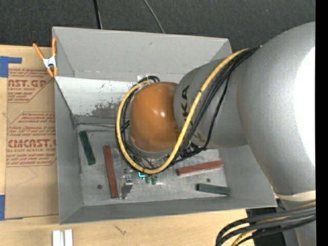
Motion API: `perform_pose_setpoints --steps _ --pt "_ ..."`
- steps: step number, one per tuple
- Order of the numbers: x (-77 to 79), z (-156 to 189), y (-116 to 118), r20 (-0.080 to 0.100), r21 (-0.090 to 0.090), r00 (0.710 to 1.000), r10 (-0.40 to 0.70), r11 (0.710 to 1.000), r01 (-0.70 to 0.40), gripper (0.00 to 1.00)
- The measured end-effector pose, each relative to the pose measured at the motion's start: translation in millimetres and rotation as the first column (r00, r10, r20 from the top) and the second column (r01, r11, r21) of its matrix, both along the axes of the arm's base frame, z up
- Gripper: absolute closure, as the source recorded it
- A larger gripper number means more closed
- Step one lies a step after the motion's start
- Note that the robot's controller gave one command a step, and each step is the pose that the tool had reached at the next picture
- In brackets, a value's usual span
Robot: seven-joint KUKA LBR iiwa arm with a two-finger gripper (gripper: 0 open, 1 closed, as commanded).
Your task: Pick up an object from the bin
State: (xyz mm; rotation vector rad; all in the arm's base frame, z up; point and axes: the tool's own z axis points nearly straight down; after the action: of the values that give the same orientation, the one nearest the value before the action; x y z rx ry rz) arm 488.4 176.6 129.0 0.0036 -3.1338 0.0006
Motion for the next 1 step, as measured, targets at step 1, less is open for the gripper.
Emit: perform_pose_setpoints --steps 1 --pt "2.3 3.5 -0.7 0.007 0.002 1.0 -0.002 1.0 0.002 0.0"
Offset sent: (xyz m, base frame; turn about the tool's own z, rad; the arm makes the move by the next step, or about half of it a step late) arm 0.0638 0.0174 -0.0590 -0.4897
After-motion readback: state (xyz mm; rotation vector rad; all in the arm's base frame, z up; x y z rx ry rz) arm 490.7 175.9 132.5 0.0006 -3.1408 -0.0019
